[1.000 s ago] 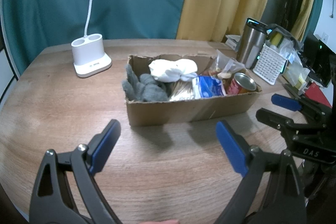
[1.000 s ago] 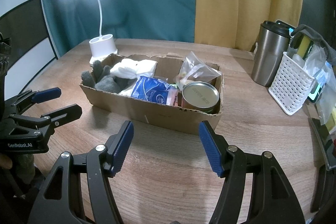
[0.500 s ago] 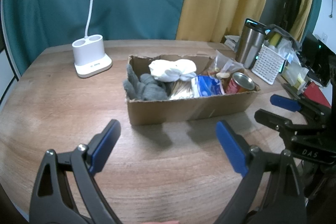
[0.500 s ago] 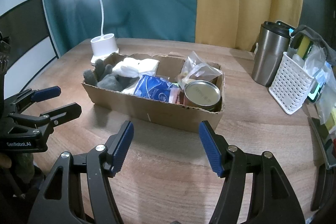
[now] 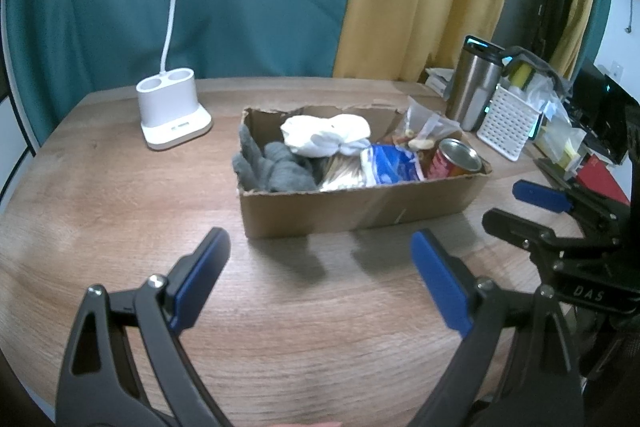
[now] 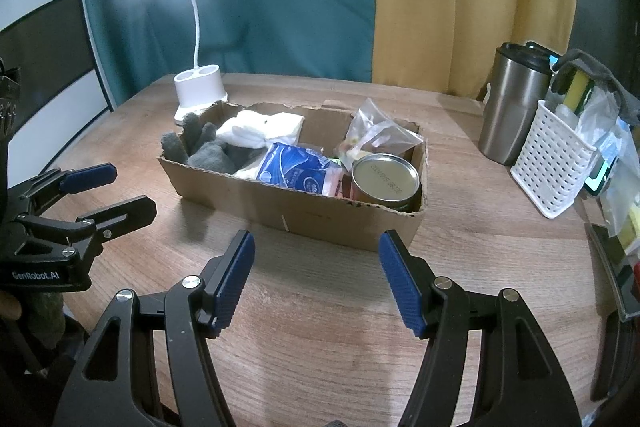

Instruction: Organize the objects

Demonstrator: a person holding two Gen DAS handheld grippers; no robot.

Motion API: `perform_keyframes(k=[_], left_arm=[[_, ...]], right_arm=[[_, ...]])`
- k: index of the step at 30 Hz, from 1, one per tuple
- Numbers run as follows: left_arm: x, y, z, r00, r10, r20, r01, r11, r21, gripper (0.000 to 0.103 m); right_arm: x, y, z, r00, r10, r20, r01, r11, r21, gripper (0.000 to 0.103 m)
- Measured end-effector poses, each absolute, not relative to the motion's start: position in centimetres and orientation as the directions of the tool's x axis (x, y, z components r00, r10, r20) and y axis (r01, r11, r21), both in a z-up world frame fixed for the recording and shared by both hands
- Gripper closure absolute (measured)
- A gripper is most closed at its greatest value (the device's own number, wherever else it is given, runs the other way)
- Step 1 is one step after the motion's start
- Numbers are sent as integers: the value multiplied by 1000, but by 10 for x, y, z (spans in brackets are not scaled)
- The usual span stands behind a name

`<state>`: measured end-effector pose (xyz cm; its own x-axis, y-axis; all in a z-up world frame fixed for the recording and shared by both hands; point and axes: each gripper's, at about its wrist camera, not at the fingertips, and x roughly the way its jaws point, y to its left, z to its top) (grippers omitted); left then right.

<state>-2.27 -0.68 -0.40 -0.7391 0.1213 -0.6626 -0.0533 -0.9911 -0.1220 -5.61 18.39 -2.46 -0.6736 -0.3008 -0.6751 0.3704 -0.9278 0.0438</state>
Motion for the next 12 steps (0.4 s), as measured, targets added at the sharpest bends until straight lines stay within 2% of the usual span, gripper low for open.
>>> perform_keyframes(k=[12], left_arm=[[-24,-6,-5,-737,120,-665,-57,-992,-115,9]], right_arm=[[-55,183,-26,-670,-298,-680,372,-927,40,35]])
